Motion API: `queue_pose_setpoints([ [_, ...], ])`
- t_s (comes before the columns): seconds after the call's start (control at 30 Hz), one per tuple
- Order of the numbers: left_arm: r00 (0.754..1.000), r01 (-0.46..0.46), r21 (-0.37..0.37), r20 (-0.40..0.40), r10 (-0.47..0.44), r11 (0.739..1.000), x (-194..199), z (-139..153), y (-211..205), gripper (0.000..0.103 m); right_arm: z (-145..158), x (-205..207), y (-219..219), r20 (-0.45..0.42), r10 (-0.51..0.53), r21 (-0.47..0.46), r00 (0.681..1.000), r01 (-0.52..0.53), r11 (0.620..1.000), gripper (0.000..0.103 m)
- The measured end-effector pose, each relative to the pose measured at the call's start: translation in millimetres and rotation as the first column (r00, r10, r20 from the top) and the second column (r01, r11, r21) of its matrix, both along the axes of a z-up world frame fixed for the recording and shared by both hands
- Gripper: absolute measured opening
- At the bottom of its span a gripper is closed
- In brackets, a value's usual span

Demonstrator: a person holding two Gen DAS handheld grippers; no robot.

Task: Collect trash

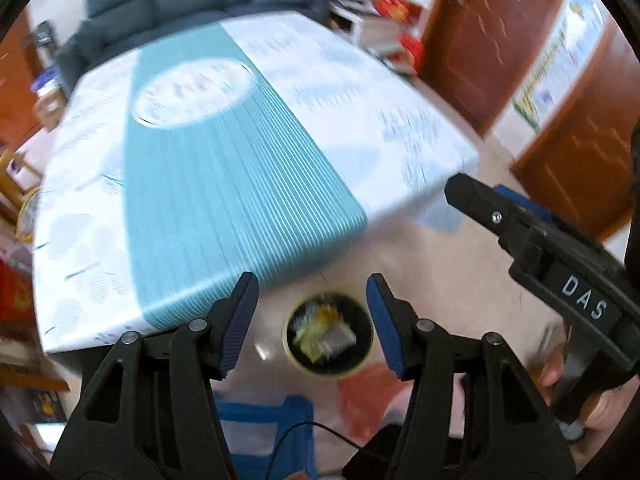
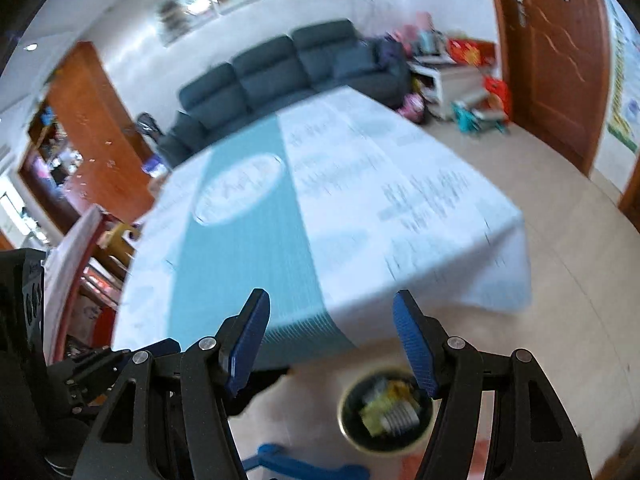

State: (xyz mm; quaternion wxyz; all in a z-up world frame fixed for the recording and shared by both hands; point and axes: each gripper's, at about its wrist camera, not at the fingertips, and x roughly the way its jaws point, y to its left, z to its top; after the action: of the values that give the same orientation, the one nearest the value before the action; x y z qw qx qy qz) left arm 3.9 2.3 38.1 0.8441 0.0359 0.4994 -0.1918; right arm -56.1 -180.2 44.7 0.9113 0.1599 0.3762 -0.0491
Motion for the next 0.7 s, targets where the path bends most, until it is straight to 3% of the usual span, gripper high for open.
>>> queue_pose_setpoints([
  [0.23,0.981,-0.16,-0.05,0.101,0.164,0.986,-7,42,17,0.053,42,5,19,0.062,0.146,-0.139,0.987,-0.137,0.981,0.065],
  [0.47,0.966,-0.245,-0.033,0.077,0.247,0.969,-20,31,17,0.058,44,-13,23,0.075,0.204,-0.14,0.976,-0.192,0.971,0.065],
  [0.7,0.953,-0.278,-0.05,0.111,0.282,0.959,-32,23,15,0.059,42,-18,22,0.099,0.221,-0.14,0.97,-0.207,0.968,0.065],
])
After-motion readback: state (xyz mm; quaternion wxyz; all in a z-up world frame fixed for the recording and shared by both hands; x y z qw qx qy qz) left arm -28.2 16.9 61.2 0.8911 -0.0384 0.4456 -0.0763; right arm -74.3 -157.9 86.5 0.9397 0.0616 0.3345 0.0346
